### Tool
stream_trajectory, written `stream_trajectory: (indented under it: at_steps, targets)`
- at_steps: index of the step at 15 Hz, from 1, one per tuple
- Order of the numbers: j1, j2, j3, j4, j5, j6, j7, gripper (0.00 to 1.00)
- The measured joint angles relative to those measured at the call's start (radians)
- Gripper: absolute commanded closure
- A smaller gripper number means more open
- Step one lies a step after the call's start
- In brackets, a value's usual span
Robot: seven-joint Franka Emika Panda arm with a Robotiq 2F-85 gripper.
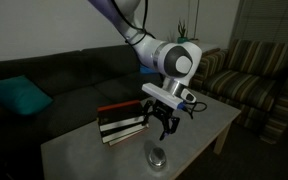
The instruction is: Place the lid on the table
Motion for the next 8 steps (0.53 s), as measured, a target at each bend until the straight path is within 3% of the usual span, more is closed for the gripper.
stream_trajectory:
  at_steps: [8]
  targets:
    - [-0.039,0.161,0.001,0.126,0.006,-0.026,-0.005,0.0]
